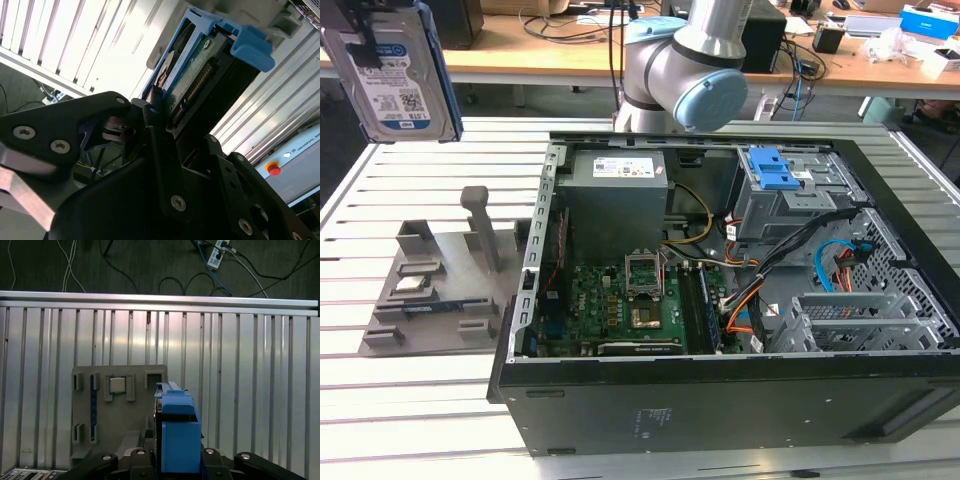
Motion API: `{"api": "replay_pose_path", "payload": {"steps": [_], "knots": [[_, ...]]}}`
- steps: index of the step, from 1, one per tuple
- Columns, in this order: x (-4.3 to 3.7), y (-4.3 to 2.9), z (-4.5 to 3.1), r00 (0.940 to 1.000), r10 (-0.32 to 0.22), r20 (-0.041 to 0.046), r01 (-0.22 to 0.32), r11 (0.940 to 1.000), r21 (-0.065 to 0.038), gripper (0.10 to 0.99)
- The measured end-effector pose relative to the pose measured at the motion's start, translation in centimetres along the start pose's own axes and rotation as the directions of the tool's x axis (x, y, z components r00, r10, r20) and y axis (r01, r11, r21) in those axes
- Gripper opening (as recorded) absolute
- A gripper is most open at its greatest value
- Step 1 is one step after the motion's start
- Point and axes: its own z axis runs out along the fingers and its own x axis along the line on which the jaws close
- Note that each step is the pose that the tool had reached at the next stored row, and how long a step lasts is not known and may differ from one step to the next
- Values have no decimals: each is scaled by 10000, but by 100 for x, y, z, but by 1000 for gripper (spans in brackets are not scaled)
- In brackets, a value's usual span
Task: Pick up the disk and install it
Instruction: 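Pick up the disk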
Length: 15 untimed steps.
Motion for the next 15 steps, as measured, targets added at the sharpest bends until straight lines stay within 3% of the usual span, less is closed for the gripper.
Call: {"api": "replay_pose_path", "payload": {"steps": [9,15], "knots": [[-23,5,-117,10000,0,0,0,10000,0,361],[-42,10,-240,10000,0,0,0,10000,-1,361]]}}
